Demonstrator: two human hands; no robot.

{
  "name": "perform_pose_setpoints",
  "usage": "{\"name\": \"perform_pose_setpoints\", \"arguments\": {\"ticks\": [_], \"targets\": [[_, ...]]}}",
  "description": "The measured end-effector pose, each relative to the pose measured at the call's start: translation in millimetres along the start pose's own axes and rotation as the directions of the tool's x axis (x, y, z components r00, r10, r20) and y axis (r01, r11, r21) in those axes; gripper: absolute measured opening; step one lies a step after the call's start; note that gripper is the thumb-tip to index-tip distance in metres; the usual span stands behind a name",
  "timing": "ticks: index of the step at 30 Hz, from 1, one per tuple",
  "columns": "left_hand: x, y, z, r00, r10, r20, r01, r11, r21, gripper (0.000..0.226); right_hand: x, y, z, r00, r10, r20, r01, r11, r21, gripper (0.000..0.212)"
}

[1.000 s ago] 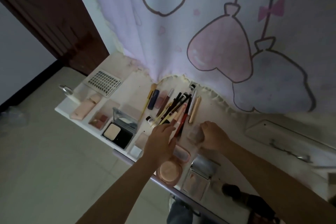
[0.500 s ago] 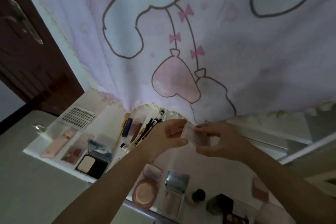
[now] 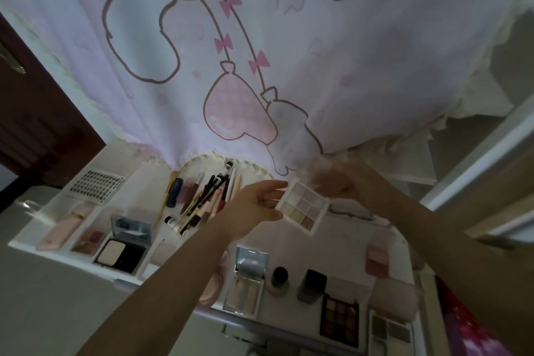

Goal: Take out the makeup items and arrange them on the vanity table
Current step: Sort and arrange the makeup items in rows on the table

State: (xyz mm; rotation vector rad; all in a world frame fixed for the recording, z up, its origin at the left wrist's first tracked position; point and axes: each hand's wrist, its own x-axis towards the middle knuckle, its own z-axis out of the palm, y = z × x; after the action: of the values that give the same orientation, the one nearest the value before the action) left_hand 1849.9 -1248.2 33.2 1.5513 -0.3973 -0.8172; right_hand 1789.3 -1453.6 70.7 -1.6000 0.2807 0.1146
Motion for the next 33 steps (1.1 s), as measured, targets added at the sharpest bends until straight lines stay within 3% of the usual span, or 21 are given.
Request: {"name": "perform_pose_setpoints", "arguments": {"ticks": [4, 6, 10, 13, 16, 18, 22, 24, 26, 29, 33], "targets": [[11.4, -25.3, 18.7, 0.985, -0.149, -0.082, 0.146, 0.989, -0.032, 0.05, 5.3, 34.7, -7.5, 0.975, 0.075, -0.209, -0.103, 0.987, -0.127, 0.028], [18.1, -38.0, 26.4, 0.973, -0.209, -0.1, 0.205, 0.978, -0.043, 0.049, 5.9, 52.5, -13.2, 0.96, 0.158, -0.232, -0.18, 0.98, -0.078, 0.026], [32.0, -60.0, 37.7, 0.966, -0.255, -0.039, 0.258, 0.951, 0.172, 0.048, 8.1, 82.0, -24.5, 0.946, 0.222, -0.235, -0.239, 0.97, -0.048, 0.029], [48.5, -73.7, 48.8, 0.929, -0.366, 0.055, 0.313, 0.857, 0.41, 0.049, 12.3, 105.5, -26.7, 0.93, 0.303, -0.21, -0.328, 0.94, -0.096, 0.028], [65.1, -87.4, 56.0, 0.874, -0.473, 0.112, 0.289, 0.691, 0.663, 0.048, 14.5, 130.8, -28.6, 0.899, 0.384, -0.21, -0.412, 0.905, -0.106, 0.024], [73.4, -96.0, 59.1, 0.844, -0.521, 0.124, 0.276, 0.621, 0.734, 0.044, 14.2, 147.5, -28.7, 0.877, 0.433, -0.209, -0.462, 0.879, -0.119, 0.028], [87.4, -110.6, 67.2, 0.82, -0.56, 0.12, 0.216, 0.497, 0.841, 0.004, 18.0, 164.3, -26.6, 0.831, 0.514, -0.213, -0.541, 0.835, -0.097, 0.029], [93.3, -117.5, 71.6, 0.83, -0.547, 0.109, 0.187, 0.457, 0.87, 0.006, 23.3, 165.6, -27.4, 0.823, 0.501, -0.268, -0.537, 0.839, -0.081, 0.027], [96.3, -124.4, 76.4, 0.837, -0.538, 0.098, 0.177, 0.437, 0.882, 0.013, 27.2, 166.6, -29.1, 0.819, 0.471, -0.329, -0.543, 0.821, -0.177, 0.029], [96.9, -127.5, 81.7, 0.82, -0.565, 0.092, 0.201, 0.434, 0.878, 0.035, 28.4, 171.2, -29.3, 0.833, 0.416, -0.365, -0.549, 0.703, -0.451, 0.034], [94.1, -121.4, 74.4, 0.848, -0.525, 0.069, 0.261, 0.529, 0.807, 0.045, 27.4, 171.9, -27.7, 0.869, 0.351, -0.349, -0.495, 0.59, -0.639, 0.024]]}}
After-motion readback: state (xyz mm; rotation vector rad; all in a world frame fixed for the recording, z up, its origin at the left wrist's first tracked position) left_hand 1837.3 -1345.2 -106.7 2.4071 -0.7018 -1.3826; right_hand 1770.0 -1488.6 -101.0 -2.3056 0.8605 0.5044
